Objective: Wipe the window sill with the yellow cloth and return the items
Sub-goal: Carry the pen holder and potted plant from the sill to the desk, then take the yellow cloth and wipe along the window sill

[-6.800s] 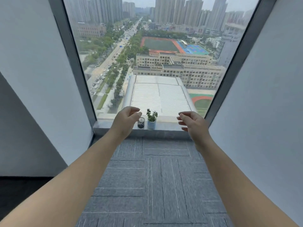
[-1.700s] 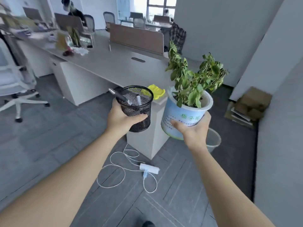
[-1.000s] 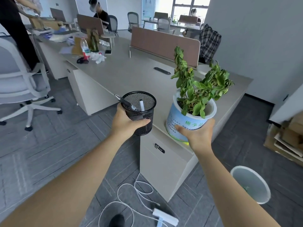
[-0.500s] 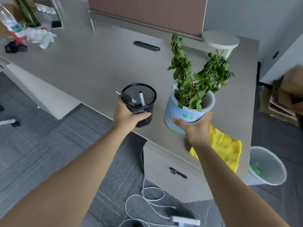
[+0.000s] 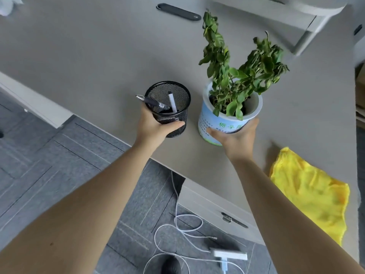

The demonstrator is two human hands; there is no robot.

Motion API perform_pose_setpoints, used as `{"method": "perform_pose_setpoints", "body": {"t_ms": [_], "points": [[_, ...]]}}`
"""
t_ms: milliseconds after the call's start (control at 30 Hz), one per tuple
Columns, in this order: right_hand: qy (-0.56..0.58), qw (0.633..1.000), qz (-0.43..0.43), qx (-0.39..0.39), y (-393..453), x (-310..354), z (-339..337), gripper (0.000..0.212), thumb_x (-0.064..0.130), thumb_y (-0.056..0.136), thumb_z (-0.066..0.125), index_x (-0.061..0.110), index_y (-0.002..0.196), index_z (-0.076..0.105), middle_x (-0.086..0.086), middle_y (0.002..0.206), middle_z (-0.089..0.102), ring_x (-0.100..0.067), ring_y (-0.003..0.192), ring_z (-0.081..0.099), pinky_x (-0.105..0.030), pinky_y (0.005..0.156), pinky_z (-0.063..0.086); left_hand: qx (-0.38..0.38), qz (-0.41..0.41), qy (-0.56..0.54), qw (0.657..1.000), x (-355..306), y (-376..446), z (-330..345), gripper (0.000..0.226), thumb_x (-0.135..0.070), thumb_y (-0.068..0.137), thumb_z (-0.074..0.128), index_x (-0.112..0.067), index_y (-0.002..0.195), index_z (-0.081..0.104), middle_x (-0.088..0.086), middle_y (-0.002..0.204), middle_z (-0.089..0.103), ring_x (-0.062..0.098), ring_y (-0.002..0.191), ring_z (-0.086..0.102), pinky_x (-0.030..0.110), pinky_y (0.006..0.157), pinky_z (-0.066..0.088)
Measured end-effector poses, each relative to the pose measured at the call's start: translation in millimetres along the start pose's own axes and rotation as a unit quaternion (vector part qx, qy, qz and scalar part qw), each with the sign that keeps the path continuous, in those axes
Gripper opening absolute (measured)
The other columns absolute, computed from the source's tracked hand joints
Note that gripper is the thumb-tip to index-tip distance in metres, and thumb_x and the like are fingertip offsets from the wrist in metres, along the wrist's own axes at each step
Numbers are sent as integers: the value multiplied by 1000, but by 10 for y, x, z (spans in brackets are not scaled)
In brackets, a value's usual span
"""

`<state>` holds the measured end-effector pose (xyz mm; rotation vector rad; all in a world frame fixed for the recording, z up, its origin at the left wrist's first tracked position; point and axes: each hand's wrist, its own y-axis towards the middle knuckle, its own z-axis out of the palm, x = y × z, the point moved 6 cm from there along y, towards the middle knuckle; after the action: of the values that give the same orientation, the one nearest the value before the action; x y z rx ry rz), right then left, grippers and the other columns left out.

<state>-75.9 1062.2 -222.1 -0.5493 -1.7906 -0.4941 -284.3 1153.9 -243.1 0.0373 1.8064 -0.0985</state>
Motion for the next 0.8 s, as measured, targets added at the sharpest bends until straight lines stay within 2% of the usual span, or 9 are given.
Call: {"method": "perform_pose_setpoints", "body": {"t_ms": [133, 200, 267, 333, 433, 533, 567, 633, 800], "points": [[13, 999, 6, 32, -2, -13, 49, 94, 16, 49, 85, 8, 126, 33, -1, 121, 46, -5, 108, 52, -12, 91, 45, 31, -3, -19, 999, 11, -20, 50, 86, -33, 43, 85, -13, 116, 44, 11, 116, 64, 24, 107, 62, 51, 98, 46], [10, 999, 14, 48, -33, -9, 40, 105, 25, 47, 86, 6, 133, 29, -7, 132, 45, -15, 122, 48, -27, 104, 43, 39, -7, -20, 999, 6, -93, 58, 81, -30, 46, 82, -13, 116, 45, 13, 118, 62, 24, 108, 61, 50, 99, 46], [-24, 998, 33, 54, -104, -5, -15, 110, 26, 55, 86, 6, 142, 21, -13, 147, 32, -26, 138, 31, -42, 115, 29, 23, -21, -13, 999, -57, -251, 62, 75, -32, 48, 79, -14, 112, 46, 13, 119, 60, 24, 110, 59, 49, 100, 45], [-70, 994, 69, 48, -207, -13, -139, 101, 22, 69, 79, 6, 145, 15, -13, 152, 22, -24, 142, 21, -39, 118, 22, -22, -38, 34, 998, -153, -467, 38, 70, -32, 57, 76, -7, 113, 44, 16, 121, 54, 26, 112, 53, 41, 102, 41], [-84, 994, 59, 30, -381, 59, -420, 72, 20, 79, 70, 4, 139, 32, -13, 143, 37, -25, 134, 36, -37, 111, 32, -80, -65, 102, 989, -272, -843, 34, 54, -18, 77, 66, 2, 119, 41, 20, 126, 46, 29, 116, 46, 31, 95, 36], [-78, 995, 55, 12, -576, 118, -797, 43, 12, 84, 62, 1, 124, 49, -14, 129, 53, -24, 122, 48, -15, 86, 35, -64, -61, 109, 990, -400, -1177, 182, 42, -14, 82, 58, 2, 119, 48, 22, 129, 50, 31, 118, 48, 36, 100, 38], [-80, 995, 54, 8, -629, 115, -912, 36, 11, 85, 60, 0, 119, 52, -14, 125, 56, -25, 118, 51, -14, 80, 34, -51, -62, 112, 990, -439, -1265, 253, 37, -13, 83, 56, 2, 116, 51, 22, 127, 53, 31, 117, 50, 33, 98, 38], [-93, 994, 51, -2, -744, 102, -1171, 30, 10, 87, 58, -2, 114, 56, -17, 121, 60, -28, 115, 54, -21, 86, 38, -19, -65, 113, 991, -526, -1452, 439, 30, -11, 85, 53, 2, 112, 55, 19, 123, 58, 29, 116, 52, 27, 93, 38], [-170, 980, 95, -50, -912, -94, -1870, 35, 17, 87, 58, 4, 120, 56, -15, 131, 54, -29, 122, 49, -34, 101, 36, 70, -98, 100, 988, -635, -1734, 1073, 29, -16, 84, 53, -2, 110, 57, 16, 122, 60, 28, 114, 54, 33, 97, 40]]}}
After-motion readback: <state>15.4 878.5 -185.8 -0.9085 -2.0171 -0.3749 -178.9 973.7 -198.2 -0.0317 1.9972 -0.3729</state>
